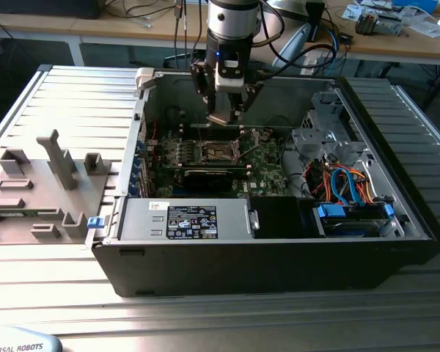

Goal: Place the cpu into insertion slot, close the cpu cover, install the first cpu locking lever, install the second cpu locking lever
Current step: 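Place the cpu into insertion slot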

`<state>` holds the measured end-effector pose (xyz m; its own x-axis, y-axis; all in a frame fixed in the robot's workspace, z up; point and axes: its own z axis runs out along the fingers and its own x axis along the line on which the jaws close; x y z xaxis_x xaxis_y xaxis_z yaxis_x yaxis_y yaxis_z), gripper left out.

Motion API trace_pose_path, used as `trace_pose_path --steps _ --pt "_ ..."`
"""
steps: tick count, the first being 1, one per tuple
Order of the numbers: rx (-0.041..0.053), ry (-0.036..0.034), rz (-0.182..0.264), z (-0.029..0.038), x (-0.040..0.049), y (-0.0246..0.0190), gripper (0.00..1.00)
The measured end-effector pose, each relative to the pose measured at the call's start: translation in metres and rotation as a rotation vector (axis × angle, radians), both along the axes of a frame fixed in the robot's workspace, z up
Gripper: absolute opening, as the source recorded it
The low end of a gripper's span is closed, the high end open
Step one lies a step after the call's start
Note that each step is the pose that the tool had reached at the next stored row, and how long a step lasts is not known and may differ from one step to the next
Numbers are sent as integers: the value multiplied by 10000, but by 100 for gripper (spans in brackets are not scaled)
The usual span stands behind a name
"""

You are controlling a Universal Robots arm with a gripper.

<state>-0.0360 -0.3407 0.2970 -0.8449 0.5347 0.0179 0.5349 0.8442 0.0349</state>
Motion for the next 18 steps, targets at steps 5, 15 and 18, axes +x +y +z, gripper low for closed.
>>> trace_pose_path --steps 5,15,18 --pt "0 0 -35 0 0 0 54" --pt "0 0 -102 0 0 0 54" --pt "0 0 -119 0 0 0 54"
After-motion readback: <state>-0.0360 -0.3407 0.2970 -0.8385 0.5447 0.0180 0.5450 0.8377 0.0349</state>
